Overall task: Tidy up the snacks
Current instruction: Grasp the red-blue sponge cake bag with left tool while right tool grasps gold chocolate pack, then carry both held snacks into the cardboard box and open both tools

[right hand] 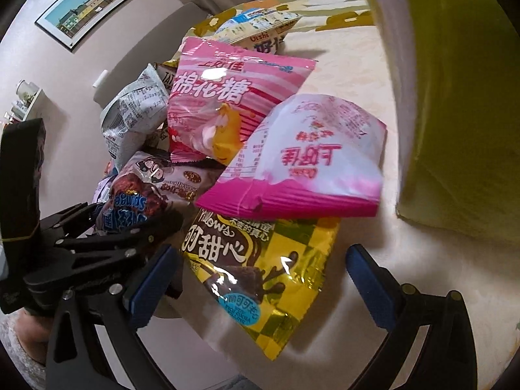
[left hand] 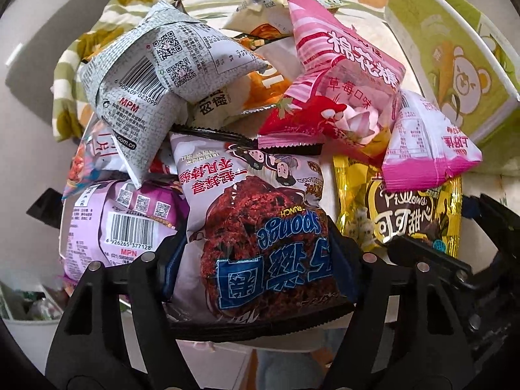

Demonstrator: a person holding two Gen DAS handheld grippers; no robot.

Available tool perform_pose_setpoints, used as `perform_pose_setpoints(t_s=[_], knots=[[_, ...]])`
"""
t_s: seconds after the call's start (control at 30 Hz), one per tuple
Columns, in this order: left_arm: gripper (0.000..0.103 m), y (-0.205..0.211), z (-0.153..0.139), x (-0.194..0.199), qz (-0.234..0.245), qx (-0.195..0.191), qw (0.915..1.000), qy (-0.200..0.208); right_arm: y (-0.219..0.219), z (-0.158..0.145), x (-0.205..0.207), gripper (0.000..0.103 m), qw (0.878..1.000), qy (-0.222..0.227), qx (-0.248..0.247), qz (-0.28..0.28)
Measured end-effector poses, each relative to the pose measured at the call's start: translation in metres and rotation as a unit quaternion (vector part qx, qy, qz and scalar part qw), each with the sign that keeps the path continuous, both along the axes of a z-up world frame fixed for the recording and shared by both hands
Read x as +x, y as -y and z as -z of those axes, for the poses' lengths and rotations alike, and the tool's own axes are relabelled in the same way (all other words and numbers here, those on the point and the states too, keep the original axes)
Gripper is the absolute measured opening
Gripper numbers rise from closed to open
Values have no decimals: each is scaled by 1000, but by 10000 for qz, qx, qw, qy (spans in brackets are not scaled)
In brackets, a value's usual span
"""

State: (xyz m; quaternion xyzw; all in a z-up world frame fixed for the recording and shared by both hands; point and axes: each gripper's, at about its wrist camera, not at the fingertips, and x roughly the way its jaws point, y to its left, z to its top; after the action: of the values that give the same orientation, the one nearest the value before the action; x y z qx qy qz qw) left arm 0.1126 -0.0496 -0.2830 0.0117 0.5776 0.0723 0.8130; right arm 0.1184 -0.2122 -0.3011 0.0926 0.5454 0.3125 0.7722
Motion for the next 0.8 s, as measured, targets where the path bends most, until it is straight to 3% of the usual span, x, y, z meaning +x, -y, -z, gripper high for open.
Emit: perform_pose_setpoints(t_s=[0.27, 0.33, 0.53, 0.8], knots=[[69, -8, -4, -2, 145, -107, 9998, -23, -15, -7, 2, 84, 9997, 225, 32, -128], [68, -9, -5, -2, 232, -100, 9997, -32, -21, -8, 3, 64, 9995, 203, 23, -230], [67, -6, -13, -3, 480, -223, 9986, 20, -21, -12, -2, 43, 9999, 107, -19, -104], [67, -13, -38, -17, 737, -399, 9963, 173, -8, -35, -26, 37, 9992, 216, -234, 230]])
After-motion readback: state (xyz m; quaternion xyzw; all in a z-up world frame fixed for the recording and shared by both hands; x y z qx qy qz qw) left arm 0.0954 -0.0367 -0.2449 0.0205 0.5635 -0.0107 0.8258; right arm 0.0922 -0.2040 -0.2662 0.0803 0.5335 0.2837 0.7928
